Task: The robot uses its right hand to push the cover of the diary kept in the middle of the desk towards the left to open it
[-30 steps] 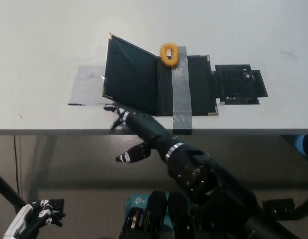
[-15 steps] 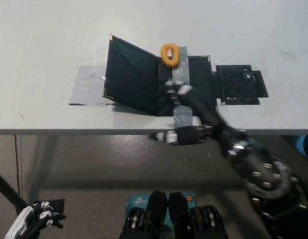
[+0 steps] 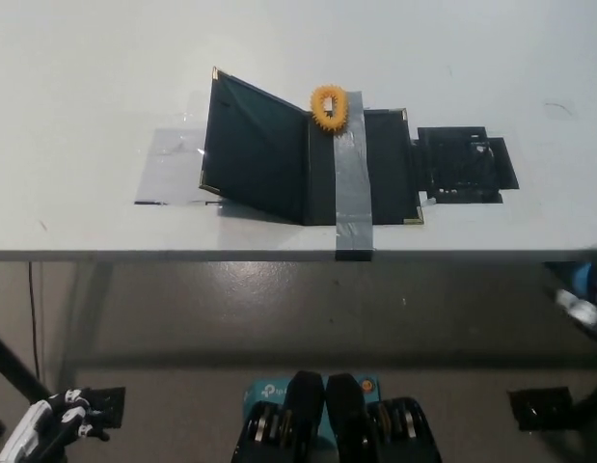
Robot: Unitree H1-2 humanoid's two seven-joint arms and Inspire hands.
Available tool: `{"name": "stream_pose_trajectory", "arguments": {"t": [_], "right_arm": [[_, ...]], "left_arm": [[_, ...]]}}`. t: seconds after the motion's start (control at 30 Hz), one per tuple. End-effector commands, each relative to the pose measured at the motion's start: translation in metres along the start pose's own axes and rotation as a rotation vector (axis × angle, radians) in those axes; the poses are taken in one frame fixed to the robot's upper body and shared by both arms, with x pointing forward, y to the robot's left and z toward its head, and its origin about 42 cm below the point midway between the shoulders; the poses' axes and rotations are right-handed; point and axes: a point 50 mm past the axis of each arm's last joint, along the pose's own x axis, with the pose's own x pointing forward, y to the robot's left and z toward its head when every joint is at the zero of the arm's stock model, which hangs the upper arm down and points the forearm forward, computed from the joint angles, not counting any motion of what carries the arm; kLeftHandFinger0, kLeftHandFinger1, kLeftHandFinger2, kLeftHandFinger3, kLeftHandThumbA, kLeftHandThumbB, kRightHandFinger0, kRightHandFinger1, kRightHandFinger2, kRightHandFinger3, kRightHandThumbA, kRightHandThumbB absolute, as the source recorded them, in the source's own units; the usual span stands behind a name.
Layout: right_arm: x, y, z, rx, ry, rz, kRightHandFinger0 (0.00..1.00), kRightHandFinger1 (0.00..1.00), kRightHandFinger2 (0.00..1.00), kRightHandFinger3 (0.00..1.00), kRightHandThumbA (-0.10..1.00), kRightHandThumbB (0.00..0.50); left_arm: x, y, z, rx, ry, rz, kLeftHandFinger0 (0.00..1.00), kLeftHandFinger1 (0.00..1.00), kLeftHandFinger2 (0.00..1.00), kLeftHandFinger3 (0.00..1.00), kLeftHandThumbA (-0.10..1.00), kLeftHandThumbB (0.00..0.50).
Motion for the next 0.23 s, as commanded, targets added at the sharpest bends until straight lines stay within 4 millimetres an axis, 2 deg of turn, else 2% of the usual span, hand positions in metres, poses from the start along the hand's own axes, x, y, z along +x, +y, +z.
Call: {"name": "stream_pose_trajectory", "arguments": {"t": [0.0,0.03,0.13,0.17,0.2], "right_arm": [[-0.018,-0.035,-0.038,0.078,-0.081,-0.240,0.04,0.09,0.18,0.41,0.87,0.301],[-0.022,-0.038,-0.053,0.112,-0.036,-0.287,0.03,0.07,0.16,0.40,0.86,0.301],[-0.025,-0.041,-0.067,0.172,-0.008,-0.338,0.00,0.01,0.13,0.35,0.84,0.307],[-0.025,-0.044,-0.076,0.188,0.009,-0.370,0.00,0.00,0.11,0.35,0.84,0.323],[-0.021,-0.041,-0.082,0.210,0.037,-0.399,0.00,0.00,0.10,0.33,0.82,0.360]], "left_arm": [[-0.003,0.013,0.014,-0.007,-0.090,0.003,0.42,0.49,0.27,0.35,0.46,0.500],[-0.003,0.013,0.014,-0.017,-0.086,0.005,0.42,0.50,0.27,0.35,0.45,0.500],[-0.003,0.014,0.013,-0.028,-0.097,-0.003,0.43,0.50,0.28,0.35,0.43,0.500],[-0.002,0.014,0.013,-0.024,-0.095,-0.002,0.41,0.50,0.28,0.36,0.44,0.500],[-0.006,0.017,0.013,-0.024,-0.100,0.011,0.40,0.50,0.28,0.36,0.44,0.500]]}}
